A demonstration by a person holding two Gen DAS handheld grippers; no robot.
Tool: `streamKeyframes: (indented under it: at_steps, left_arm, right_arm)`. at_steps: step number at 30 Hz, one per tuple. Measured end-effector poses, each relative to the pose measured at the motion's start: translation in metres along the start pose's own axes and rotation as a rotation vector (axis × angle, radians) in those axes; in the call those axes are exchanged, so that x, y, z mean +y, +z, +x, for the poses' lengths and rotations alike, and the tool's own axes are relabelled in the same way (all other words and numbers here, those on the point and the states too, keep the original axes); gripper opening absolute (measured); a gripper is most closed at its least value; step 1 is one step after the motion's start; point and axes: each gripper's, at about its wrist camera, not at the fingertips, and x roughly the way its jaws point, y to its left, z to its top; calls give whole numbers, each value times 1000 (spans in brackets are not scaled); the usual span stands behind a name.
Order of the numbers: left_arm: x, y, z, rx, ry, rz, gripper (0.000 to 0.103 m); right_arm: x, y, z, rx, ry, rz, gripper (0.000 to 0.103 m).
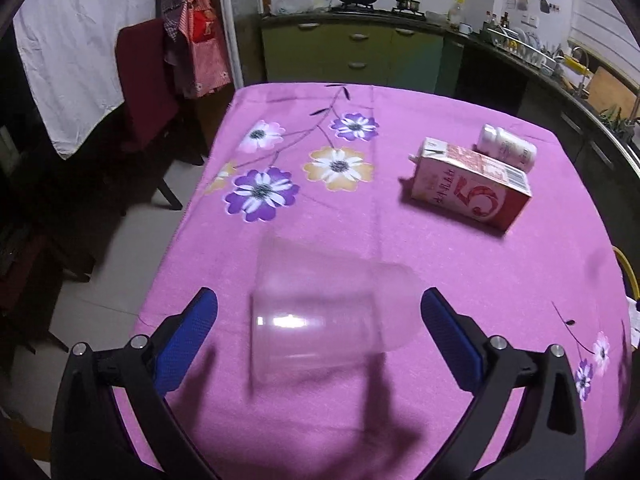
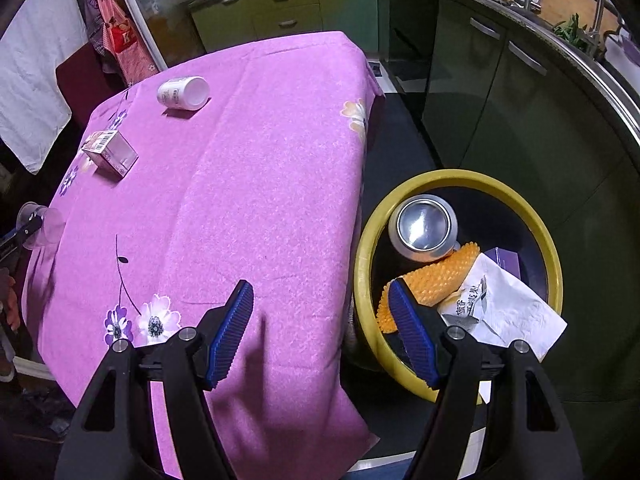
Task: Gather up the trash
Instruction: 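Reach the left tool to the clear plastic cup and grasp it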
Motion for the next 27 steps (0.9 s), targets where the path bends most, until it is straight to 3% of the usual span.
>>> streamKeyframes:
  at_steps: [12,15,27]
  left_arm:
    - [-8,-7,14,7,-22,51,96]
    - [-5,-6,17,17,-26,38,75]
    - [-12,-5,9,-1,-61,90,74]
  right_arm:
    - [6,2,4,11,9,-13,70]
    - [6,1,4,15,7,-14,70]
    - [11,2,4,16,13,-26,70]
